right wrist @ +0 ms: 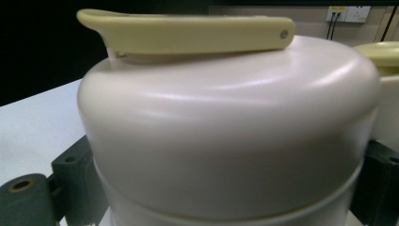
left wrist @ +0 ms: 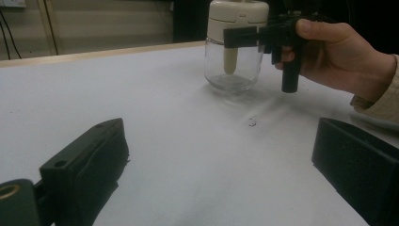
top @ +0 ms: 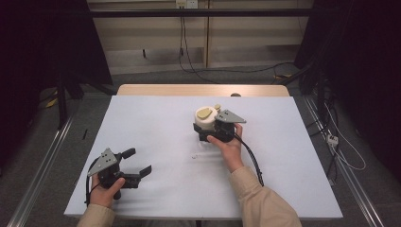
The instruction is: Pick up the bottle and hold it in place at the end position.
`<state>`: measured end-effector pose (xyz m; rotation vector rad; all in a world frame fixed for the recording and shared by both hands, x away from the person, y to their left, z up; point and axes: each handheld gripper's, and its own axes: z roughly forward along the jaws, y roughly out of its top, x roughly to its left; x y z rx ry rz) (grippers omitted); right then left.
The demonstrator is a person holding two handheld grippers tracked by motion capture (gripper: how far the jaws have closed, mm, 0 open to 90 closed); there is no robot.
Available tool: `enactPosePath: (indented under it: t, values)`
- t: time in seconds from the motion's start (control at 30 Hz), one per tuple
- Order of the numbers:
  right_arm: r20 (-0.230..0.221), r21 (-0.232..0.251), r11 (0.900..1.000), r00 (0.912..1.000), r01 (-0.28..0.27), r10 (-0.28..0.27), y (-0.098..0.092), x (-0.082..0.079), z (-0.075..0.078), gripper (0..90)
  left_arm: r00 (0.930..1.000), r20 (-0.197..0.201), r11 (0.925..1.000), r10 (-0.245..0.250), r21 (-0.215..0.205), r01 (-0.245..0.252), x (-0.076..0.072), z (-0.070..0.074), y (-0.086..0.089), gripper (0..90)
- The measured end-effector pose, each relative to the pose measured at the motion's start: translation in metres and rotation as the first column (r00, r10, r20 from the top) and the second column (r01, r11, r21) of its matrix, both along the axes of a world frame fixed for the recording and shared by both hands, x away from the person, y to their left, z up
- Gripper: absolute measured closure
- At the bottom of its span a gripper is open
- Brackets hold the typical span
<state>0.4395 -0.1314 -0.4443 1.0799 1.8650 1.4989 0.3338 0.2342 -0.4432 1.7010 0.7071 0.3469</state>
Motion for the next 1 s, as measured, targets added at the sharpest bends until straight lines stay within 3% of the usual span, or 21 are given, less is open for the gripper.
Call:
enactPosePath:
  t: [1.0]
  values:
    - [-0.006, -0.019, 1.000, 0.9998, -0.019, 0.019, 0.011, 0.002, -0.005, 6.7, 1.0000, -0.003, 1.0000, 0.001, 0.006, -0.001, 0.001, -0.001, 0.000, 3.5]
